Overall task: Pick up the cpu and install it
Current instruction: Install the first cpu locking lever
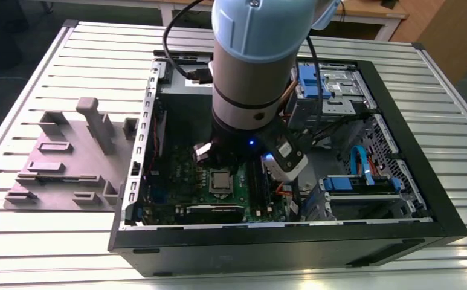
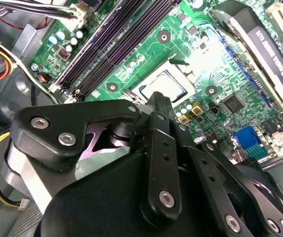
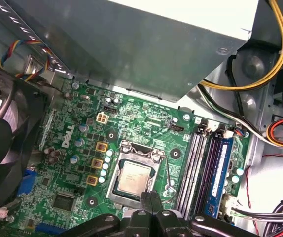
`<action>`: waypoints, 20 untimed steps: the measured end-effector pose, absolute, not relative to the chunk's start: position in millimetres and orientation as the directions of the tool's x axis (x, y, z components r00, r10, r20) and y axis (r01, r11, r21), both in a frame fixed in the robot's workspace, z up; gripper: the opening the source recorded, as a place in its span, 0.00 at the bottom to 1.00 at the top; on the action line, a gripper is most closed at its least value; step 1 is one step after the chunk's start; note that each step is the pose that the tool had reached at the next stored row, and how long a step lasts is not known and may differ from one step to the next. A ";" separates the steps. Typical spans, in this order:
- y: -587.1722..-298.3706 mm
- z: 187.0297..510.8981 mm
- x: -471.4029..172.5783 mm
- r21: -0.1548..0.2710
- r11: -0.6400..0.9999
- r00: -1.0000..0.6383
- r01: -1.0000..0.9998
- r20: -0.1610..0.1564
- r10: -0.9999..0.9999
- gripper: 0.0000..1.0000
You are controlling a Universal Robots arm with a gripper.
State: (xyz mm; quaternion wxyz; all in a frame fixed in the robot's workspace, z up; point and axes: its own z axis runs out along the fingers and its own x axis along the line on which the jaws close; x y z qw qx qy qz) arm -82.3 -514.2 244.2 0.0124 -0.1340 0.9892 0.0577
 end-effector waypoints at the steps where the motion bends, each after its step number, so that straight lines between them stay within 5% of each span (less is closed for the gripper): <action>1: -514.1 244.3 -82.3 0.111 0.957 -0.964 -0.267 -0.040 -0.264 0.10; 20: -508.5 244.4 -82.1 0.120 0.956 -0.964 -0.267 -0.042 -0.263 0.10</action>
